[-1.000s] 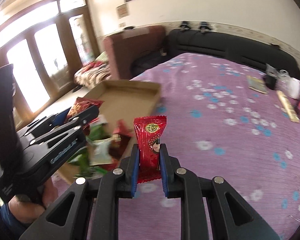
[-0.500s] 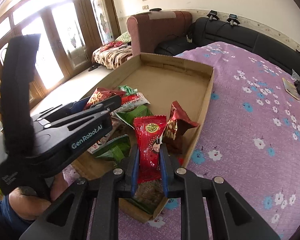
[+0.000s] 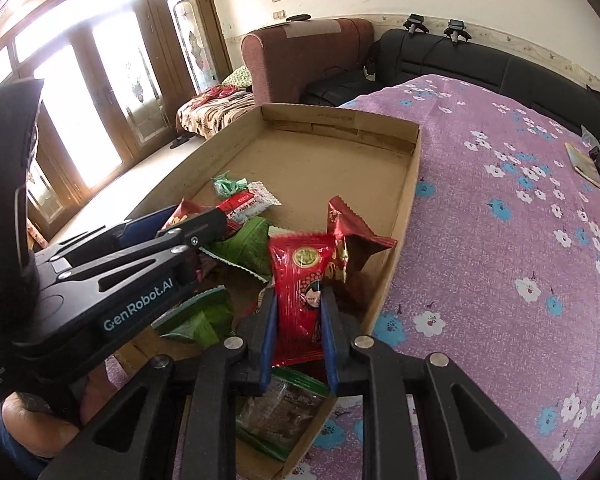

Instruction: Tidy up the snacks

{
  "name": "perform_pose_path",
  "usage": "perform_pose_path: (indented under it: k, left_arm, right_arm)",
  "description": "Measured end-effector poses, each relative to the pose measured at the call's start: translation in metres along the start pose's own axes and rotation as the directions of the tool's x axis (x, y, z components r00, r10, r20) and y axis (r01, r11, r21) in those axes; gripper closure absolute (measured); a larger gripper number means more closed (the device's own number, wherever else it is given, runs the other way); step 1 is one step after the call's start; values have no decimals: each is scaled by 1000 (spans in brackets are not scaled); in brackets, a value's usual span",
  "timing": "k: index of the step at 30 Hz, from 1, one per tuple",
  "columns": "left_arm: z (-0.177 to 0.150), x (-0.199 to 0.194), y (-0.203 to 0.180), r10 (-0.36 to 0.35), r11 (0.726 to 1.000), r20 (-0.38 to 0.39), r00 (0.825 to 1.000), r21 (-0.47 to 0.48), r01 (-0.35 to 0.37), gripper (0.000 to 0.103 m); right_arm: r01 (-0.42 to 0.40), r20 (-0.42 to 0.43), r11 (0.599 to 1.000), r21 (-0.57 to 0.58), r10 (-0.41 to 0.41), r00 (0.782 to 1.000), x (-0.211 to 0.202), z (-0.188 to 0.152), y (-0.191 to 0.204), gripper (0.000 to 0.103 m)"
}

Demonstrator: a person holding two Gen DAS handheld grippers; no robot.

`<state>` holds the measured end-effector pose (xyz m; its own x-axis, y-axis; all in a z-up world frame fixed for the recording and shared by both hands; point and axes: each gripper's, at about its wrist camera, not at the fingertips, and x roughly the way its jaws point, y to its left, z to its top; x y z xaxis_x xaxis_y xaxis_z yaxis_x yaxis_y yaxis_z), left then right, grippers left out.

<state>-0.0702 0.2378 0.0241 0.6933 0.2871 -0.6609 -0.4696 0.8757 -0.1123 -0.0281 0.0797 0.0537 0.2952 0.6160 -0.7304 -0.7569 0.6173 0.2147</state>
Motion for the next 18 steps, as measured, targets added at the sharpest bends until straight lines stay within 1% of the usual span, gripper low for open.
perform_pose_path:
  k: [2,4,5,6,8,9,11,13,15,16,17,18]
  left_arm:
    - [-1,-4,1,3,1000,16,1000,1,-3,42]
    - [-1,-6,1,2,1000,26,1000,4,-3,37]
    - [-1,-7,1,6,1000,29,1000,4,-6,31]
    - [-1,-8,1,10,1000,35,999,3,-10,29]
    - [-2,-11,1,13,1000,51,999,1,-13,27]
    - [-2,-13,1,15,1000,59,998,1,-15,24]
    - [-4,-18,0,15,1000,76,997,8,-15,18]
    - [-7,-28,-4,19,999,115,993,27,-23,11]
    - [-11,-38,-9,25,998,159,987,53,-34,4]
    - [-13,-45,-12,27,997,185,982,66,-40,2]
    - [-15,-51,-15,28,996,207,978,78,-45,1]
    - [-17,-58,-19,28,994,229,973,93,-51,1]
  right_arm:
    - [-4,9,1000,2,4,1000,-4,0,-1,71]
    - [-8,17,1000,1,8,1000,-7,0,-1,69]
    - [-9,23,1000,1,9,1000,-10,0,-1,69]
    - [-10,27,1000,2,10,1000,-12,0,-1,69]
    - [-16,34,1000,6,15,999,-18,0,-2,67]
    - [-16,40,1000,6,16,999,-22,-1,-2,65]
    - [-5,57,1000,3,5,998,-32,-3,-4,55]
    - [5,74,1000,1,-5,997,-41,-6,-6,51]
    - [20,89,1000,-6,-19,996,-50,-10,-8,42]
    - [29,96,1000,-13,-27,995,-55,-12,-8,35]
    - [47,120,998,-30,-43,992,-63,-18,-9,30]
    - [64,138,997,-43,-57,989,-70,-22,-10,28]
